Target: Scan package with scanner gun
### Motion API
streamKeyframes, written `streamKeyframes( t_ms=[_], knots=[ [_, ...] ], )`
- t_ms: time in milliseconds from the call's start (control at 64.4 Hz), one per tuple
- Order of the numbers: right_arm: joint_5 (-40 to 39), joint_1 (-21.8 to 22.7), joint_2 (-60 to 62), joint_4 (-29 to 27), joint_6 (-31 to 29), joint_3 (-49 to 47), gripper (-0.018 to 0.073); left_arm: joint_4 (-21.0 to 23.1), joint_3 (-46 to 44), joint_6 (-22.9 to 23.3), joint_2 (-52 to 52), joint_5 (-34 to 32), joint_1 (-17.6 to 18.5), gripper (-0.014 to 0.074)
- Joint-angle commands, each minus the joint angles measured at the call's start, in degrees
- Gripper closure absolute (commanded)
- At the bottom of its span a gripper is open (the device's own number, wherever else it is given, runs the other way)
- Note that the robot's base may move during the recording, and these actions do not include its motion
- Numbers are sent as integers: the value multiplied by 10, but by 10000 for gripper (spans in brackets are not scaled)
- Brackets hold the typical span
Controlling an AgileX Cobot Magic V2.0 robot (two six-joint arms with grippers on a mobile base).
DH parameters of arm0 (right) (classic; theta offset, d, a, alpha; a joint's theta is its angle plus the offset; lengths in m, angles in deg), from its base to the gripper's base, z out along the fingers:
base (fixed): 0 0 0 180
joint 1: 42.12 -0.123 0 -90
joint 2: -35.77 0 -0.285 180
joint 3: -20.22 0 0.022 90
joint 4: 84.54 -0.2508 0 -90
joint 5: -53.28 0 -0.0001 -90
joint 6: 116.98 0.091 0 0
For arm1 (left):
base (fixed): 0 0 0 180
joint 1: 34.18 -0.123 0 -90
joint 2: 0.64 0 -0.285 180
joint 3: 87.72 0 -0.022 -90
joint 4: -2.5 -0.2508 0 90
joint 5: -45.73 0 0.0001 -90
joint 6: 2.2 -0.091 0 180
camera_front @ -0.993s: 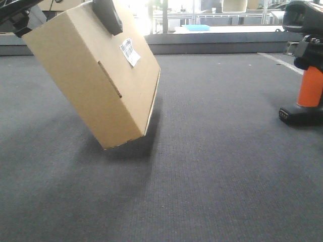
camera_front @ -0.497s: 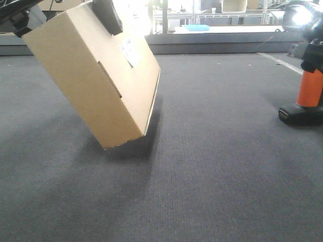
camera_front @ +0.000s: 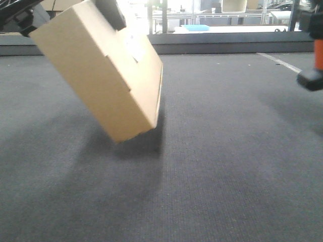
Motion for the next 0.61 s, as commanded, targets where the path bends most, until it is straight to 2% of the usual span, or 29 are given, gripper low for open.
streamKeyframes(
  t_ms=[0, 78, 233, 341, 590],
  knots=[
    [-8, -33, 40, -89, -103, -1, 720, 8, -2, 22, 7, -29, 4, 708],
    [2, -62, 54, -142, -172, -1, 720, 9, -2, 23, 7, -30, 4, 708],
    [-6, -99, 52, -196, -245, -1, 720, 9, -2, 23, 7, -27, 4, 708],
    [-9, -101, 45, -220, -253, -1, 720, 9, -2, 23, 7, -15, 4, 708],
    [-21, -101, 41, -220, -261, -1, 720, 9, -2, 23, 7, -8, 4, 708]
  ],
)
